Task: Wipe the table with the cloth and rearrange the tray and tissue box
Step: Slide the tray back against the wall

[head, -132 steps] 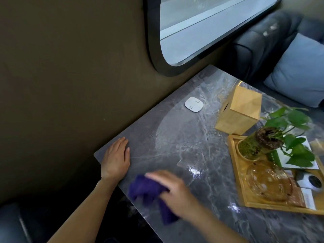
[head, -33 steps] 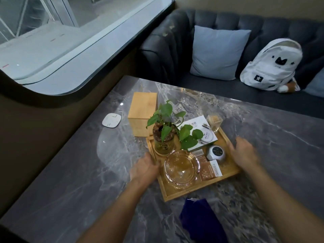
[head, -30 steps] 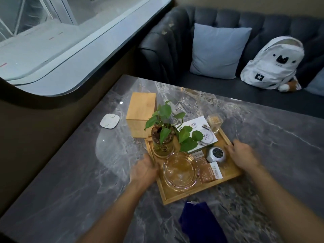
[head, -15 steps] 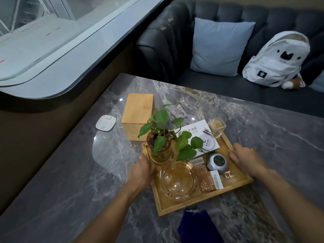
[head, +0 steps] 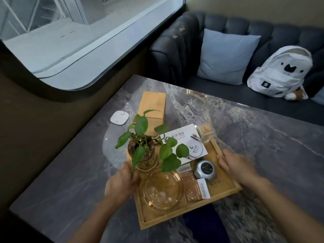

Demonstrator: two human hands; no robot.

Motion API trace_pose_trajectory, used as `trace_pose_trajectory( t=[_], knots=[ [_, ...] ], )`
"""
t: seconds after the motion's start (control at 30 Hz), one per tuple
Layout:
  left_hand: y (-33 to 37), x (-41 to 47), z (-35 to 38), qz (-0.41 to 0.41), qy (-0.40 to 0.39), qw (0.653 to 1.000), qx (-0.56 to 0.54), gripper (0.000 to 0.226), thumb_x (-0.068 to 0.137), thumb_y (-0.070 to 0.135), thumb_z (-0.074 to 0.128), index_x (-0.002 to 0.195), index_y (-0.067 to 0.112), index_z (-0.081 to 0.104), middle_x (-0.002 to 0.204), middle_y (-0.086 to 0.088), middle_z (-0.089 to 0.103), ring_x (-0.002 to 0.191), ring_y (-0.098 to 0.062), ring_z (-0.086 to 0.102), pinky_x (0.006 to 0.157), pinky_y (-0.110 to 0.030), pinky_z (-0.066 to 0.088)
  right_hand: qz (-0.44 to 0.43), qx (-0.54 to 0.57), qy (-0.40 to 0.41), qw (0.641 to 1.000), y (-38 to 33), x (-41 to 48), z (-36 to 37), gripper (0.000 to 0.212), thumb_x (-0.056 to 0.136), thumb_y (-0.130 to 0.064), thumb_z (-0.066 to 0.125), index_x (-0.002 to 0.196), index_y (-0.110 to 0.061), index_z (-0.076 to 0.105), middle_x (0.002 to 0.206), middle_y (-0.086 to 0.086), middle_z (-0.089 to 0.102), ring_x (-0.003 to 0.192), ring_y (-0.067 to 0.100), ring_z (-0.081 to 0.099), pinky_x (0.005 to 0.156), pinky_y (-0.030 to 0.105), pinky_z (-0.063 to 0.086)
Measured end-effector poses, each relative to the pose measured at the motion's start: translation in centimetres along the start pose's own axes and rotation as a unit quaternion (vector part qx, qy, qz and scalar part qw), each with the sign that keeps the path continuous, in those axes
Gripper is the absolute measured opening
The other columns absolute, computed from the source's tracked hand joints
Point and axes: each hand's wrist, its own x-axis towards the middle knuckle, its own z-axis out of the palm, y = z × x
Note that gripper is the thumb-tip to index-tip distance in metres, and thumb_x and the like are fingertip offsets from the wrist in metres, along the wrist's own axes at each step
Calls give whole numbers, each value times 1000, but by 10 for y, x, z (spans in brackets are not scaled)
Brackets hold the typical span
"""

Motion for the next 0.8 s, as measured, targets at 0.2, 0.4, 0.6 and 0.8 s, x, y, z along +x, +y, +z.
trace_pose_trajectory(
  t=[0.2, 0.4, 0.6, 0.8],
  knots=[
    [-49, -40, -19, -92, 38, 994, -34, 20, 93, 31, 38, 90, 12, 34, 91, -19, 68, 86, -39, 65, 64, -36, 39, -69, -37, -18, 997, -62, 9, 9, 21, 96, -35, 33, 81, -20, 36, 75, 1, 53, 68, 23, 52, 61, 32, 39],
    [-95, -84, -26, -165, 74, 983, -31, 25, 92, 31, 42, 102, 8, 37, 99, -16, 66, 94, -39, 64, 75, -42, 48, -163, -92, -32, 982, -125, 24, 29, 21, 96, -35, 31, 83, -19, 32, 89, 10, 68, 82, 30, 64, 69, 37, 45],
    [-128, -118, -22, -237, 113, 964, -48, 35, 91, 32, 40, 116, 7, 40, 106, -17, 64, 92, -38, 65, 73, -40, 50, -261, -142, -29, 954, -181, 42, 47, 29, 97, -34, 29, 99, -10, 45, 96, 14, 68, 86, 33, 65, 76, 42, 50],
    [-138, -132, -20, -310, 147, 930, -134, 24, 89, 31, 45, 90, 9, 39, 94, -20, 67, 87, -42, 65, 72, -40, 47, -276, -144, -56, 949, -225, 54, 56, 23, 97, -35, 26, 85, -17, 33, 96, 16, 68, 85, 36, 63, 73, 41, 47]
  ],
)
